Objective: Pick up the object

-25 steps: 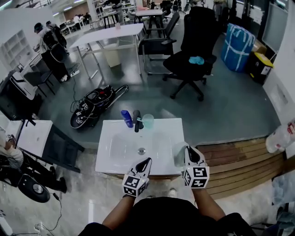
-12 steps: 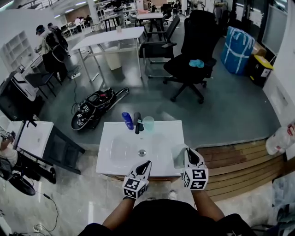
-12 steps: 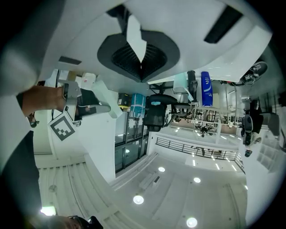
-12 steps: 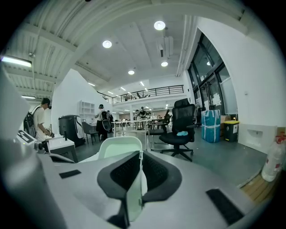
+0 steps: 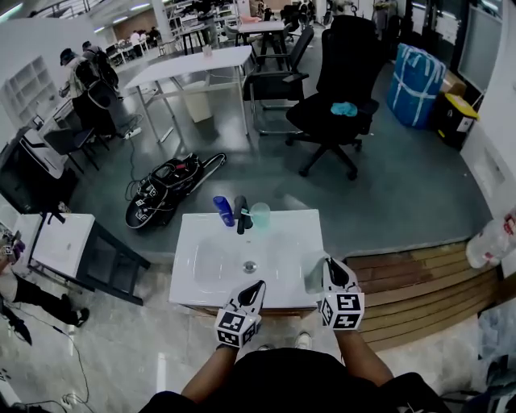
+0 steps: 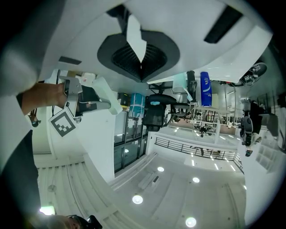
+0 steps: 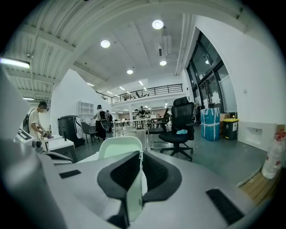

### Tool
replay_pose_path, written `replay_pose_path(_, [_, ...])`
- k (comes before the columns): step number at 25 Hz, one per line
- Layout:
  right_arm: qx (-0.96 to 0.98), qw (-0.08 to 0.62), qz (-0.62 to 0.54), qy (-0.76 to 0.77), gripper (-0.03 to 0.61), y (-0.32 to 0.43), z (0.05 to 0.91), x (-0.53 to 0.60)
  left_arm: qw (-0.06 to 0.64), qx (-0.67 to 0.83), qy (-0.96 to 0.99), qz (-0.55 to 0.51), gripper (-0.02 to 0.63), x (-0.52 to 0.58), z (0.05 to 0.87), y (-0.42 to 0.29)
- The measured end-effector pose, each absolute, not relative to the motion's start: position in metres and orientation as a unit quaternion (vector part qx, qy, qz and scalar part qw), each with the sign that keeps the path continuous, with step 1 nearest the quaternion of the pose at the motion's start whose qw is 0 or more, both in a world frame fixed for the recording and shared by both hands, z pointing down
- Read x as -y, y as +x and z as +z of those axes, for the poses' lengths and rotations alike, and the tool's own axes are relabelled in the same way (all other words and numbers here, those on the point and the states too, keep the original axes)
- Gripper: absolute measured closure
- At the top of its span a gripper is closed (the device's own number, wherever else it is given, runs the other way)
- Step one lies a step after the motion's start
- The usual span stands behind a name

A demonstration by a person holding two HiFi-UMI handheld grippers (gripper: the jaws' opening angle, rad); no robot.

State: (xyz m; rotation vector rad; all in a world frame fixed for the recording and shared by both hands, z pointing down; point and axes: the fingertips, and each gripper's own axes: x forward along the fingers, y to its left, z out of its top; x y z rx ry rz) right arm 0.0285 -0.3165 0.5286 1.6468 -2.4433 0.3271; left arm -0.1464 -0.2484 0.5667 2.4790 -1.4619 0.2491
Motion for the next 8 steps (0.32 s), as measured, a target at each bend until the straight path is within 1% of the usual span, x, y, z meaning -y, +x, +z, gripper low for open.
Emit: replay_pose_path(8, [0.822, 0.087, 0.106, 0.553, 0.546, 0.0271, 0.5242, 0.3193, 0.125, 0.505, 0.85, 0.084, 0.6, 0.2507, 0.5647, -0.1495])
